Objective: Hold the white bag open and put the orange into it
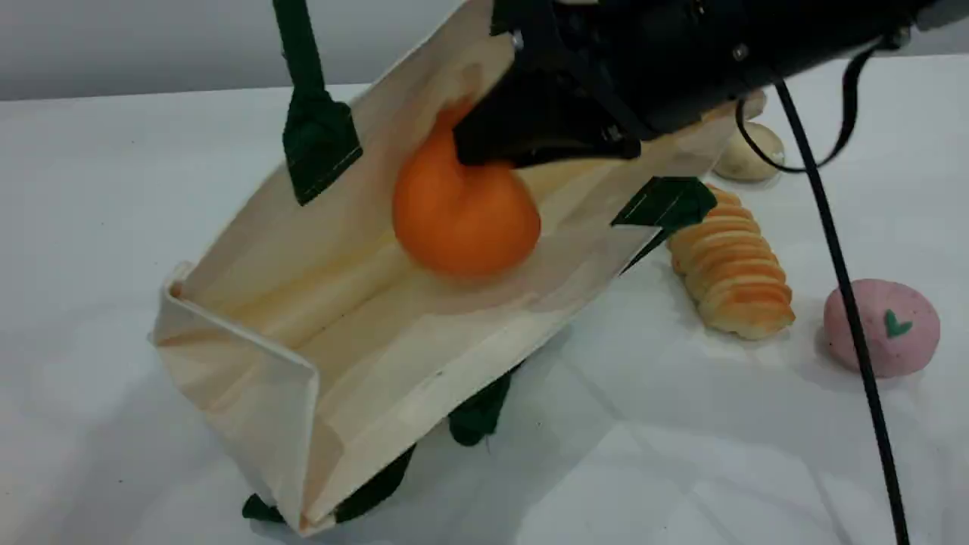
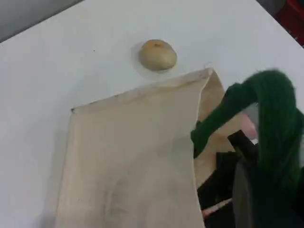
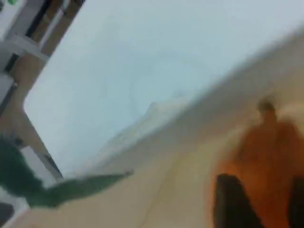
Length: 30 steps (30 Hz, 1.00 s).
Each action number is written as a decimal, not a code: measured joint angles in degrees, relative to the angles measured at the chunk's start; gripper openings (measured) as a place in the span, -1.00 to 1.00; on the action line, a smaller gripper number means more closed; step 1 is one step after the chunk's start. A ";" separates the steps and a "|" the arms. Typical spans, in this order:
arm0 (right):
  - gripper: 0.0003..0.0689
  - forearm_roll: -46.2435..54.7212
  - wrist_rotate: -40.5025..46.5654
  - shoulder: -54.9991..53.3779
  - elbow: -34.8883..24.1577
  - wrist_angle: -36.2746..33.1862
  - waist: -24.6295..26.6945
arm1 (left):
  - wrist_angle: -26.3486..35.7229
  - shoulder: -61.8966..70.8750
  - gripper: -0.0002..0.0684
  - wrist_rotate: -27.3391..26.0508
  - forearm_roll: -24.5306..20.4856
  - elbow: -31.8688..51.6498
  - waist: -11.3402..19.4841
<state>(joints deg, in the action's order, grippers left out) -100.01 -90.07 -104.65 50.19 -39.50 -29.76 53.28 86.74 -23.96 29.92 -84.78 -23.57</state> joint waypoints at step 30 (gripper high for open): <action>-0.60 24.50 21.04 15.76 -0.09 0.42 5.12 | 0.17 0.62 -0.80 0.38 -2.88 0.11 0.00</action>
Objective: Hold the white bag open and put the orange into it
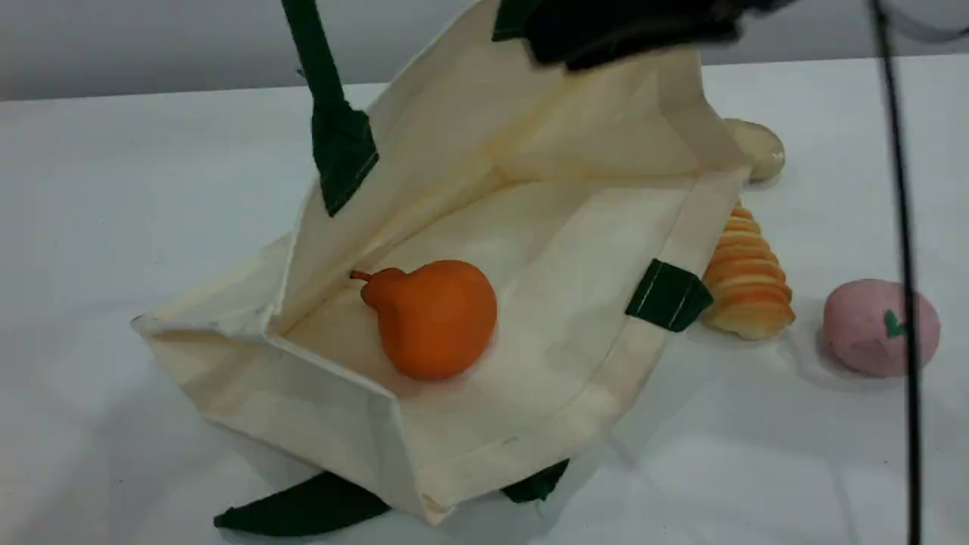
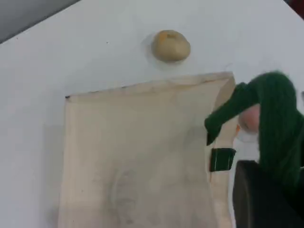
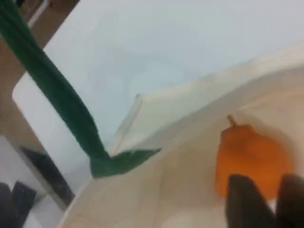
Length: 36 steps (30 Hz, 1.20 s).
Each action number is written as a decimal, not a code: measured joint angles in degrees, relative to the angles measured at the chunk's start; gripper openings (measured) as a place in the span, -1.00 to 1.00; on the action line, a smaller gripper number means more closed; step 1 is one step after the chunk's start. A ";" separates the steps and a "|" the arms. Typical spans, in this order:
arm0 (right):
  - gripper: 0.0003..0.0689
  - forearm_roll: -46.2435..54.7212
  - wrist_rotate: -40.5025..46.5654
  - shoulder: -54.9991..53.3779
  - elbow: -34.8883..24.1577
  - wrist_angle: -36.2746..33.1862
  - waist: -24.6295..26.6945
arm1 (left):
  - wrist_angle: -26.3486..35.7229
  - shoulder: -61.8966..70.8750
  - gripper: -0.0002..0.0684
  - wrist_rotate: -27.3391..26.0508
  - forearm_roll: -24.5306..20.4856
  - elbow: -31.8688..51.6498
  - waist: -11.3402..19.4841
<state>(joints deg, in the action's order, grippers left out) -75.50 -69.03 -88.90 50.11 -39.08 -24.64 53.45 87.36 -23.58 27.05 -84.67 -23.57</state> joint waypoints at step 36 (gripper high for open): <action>-0.97 70.37 59.58 66.90 0.05 -24.85 1.33 | 0.66 -0.35 -0.06 -1.04 1.40 10.25 -12.93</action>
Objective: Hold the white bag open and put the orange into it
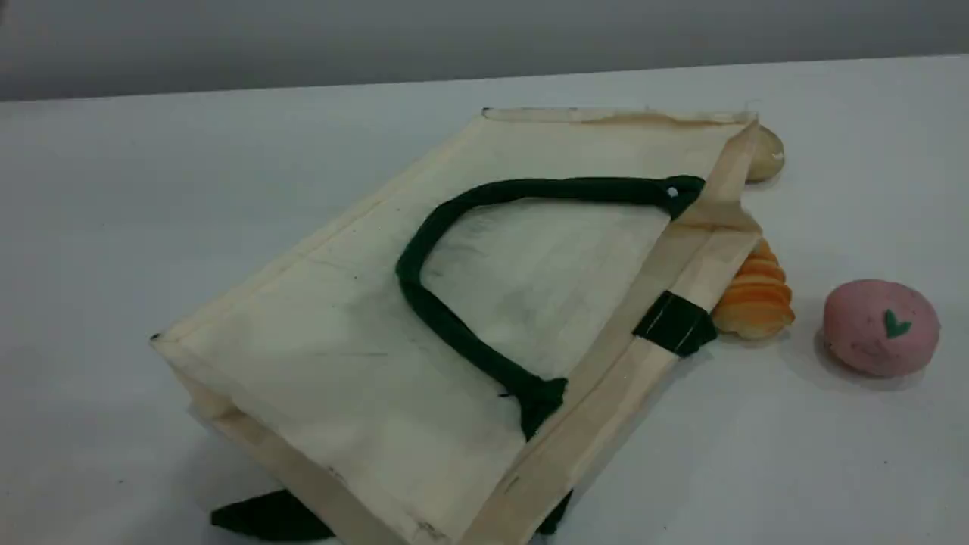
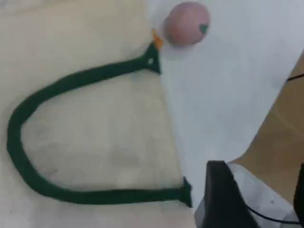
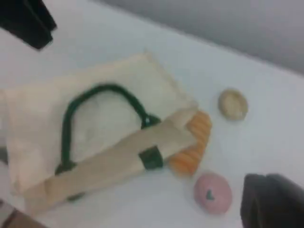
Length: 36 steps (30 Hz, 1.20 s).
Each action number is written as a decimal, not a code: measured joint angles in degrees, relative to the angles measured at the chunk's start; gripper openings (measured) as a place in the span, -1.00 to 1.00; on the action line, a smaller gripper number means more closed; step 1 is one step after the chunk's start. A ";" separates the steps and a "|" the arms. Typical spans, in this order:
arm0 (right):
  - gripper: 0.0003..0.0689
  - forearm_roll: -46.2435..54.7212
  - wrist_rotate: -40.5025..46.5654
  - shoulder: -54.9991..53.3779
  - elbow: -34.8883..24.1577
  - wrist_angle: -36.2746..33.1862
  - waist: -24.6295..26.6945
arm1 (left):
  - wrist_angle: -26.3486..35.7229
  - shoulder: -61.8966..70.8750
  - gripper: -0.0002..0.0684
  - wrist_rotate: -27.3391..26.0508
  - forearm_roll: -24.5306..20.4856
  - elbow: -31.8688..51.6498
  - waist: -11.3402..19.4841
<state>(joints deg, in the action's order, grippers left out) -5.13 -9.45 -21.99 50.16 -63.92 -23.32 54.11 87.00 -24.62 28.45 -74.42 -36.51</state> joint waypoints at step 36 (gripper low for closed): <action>-0.97 -3.51 3.37 21.99 -20.22 0.94 -0.12 | 10.47 -62.26 -1.00 24.19 -25.79 31.16 -4.20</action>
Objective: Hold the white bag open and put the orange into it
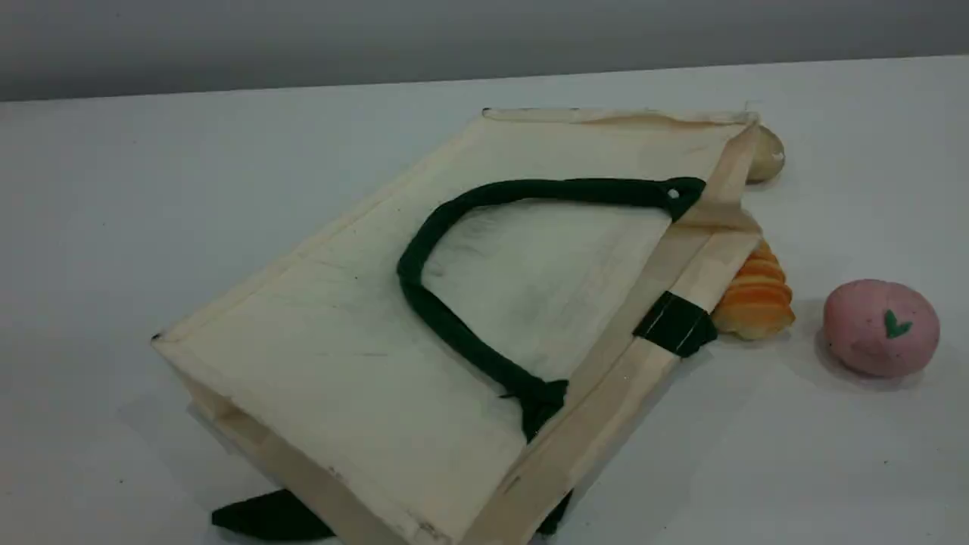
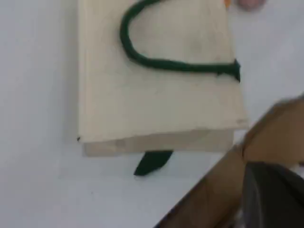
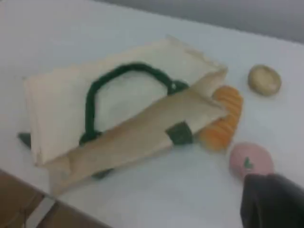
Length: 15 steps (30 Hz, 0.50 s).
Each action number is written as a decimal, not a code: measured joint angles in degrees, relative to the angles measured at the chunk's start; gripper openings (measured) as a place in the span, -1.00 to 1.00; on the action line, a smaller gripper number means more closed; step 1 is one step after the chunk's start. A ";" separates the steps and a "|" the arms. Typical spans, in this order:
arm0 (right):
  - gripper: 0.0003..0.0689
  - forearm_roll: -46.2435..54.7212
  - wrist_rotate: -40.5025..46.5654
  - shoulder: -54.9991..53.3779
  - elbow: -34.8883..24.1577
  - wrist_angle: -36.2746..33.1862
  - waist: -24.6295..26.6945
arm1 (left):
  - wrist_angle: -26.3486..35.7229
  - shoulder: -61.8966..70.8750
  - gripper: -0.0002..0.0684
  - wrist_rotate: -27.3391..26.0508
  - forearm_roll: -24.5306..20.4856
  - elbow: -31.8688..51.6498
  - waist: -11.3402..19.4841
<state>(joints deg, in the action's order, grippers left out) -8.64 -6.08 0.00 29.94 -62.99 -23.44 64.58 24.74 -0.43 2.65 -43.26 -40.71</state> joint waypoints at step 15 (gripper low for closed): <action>-0.91 -0.11 0.00 0.00 0.00 0.07 0.00 | -2.51 -14.12 -1.00 3.91 -3.20 11.28 0.00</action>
<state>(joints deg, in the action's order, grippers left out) -8.75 -6.08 0.00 29.94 -62.92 -23.44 62.07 10.63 3.48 -0.54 -31.98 -40.71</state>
